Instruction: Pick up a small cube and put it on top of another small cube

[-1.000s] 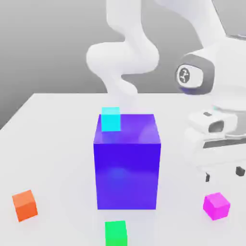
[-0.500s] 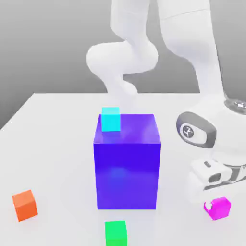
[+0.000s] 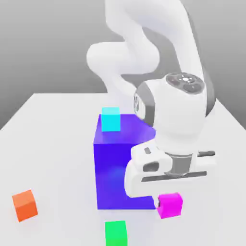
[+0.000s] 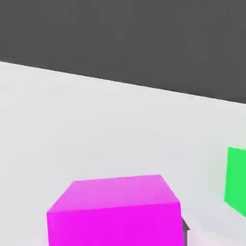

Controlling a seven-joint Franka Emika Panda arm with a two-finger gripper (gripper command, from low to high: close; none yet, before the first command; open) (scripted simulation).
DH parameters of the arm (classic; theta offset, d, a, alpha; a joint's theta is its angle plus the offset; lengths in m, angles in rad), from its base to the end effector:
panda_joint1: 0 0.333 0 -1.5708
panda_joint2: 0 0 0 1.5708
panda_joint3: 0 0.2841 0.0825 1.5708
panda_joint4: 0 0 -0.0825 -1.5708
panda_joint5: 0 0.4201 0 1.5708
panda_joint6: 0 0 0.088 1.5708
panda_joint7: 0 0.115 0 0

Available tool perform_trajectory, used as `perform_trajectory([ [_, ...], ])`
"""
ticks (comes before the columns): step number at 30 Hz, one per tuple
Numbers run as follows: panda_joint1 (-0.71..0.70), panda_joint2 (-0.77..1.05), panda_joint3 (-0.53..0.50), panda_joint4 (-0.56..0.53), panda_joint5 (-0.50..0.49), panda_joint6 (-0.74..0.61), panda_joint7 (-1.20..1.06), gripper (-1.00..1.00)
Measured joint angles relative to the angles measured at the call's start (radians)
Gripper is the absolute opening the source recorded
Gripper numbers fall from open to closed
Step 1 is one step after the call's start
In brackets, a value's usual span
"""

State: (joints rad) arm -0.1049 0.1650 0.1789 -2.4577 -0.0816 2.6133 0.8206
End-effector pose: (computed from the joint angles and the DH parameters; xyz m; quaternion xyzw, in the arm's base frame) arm 0.4936 0.0419 0.1613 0.9430 -0.3327 -0.0001 0.0065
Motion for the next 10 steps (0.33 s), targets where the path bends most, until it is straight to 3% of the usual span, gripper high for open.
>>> perform_trajectory([
  [2,-0.049,-0.006,-0.029,0.009,0.029,-0.01,-0.068,-1.0],
  [6,-0.058,0.107,-0.059,0.019,0.005,0.095,-0.069,-1.0],
  [7,-0.055,0.133,-0.064,0.021,-0.002,0.119,-0.064,1.0],
  [10,-0.055,0.133,-0.064,0.021,-0.002,0.119,-0.064,1.0],
])
